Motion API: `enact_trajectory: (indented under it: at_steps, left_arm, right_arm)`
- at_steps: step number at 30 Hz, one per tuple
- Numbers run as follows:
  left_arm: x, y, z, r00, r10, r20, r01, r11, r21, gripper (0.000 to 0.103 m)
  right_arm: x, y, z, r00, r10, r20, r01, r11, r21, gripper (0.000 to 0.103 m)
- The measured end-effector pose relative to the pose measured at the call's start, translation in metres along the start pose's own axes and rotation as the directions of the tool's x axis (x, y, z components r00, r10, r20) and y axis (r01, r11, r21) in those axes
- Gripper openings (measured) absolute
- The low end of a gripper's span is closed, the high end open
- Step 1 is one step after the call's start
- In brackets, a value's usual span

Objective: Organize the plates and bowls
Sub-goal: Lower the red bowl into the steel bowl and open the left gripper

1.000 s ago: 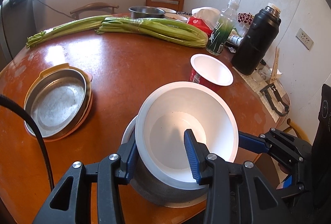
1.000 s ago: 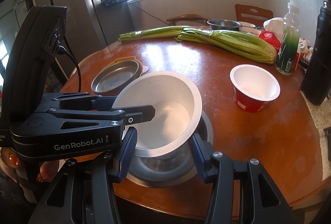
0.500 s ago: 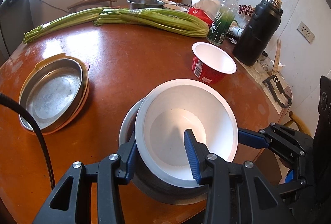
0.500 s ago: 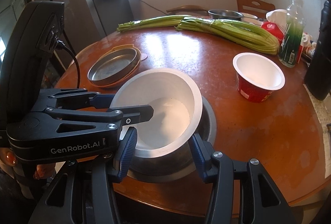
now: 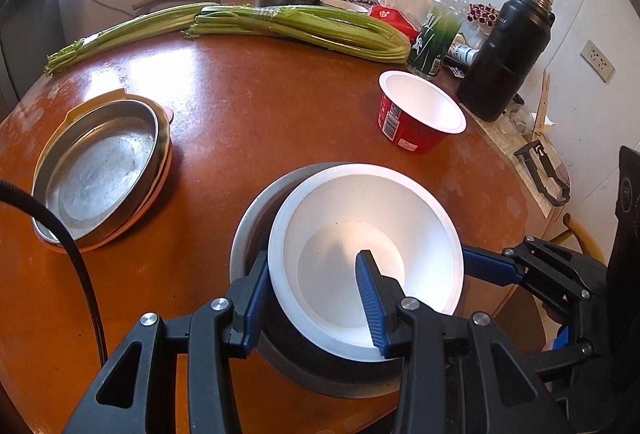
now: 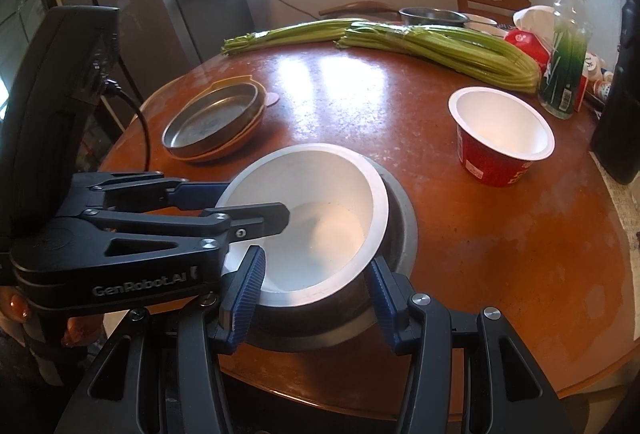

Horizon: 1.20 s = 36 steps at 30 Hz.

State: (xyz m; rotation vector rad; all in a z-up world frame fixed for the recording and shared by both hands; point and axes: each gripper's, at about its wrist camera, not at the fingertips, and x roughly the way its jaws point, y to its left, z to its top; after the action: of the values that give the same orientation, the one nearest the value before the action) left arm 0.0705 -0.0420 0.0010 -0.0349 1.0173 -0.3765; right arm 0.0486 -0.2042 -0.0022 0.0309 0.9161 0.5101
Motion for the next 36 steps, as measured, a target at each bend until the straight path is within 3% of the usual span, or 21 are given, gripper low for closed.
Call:
enact_trajectory:
  at_steps: [19,36]
  left_arm:
    - [0.002,0.004,0.002,1.000,0.015,0.017,-0.015,1.000,-0.006,0.042]
    - [-0.009,0.004,0.000,0.999,0.020,0.043,-0.020,1.000,-0.002,0.042]
  right_arm:
    - [-0.001,-0.002,0.005,0.997,-0.054,0.047,0.055,0.998,-0.018,0.054]
    - [-0.001,-0.007,0.003,0.997,-0.059,0.041,0.059,0.998,0.002,0.054]
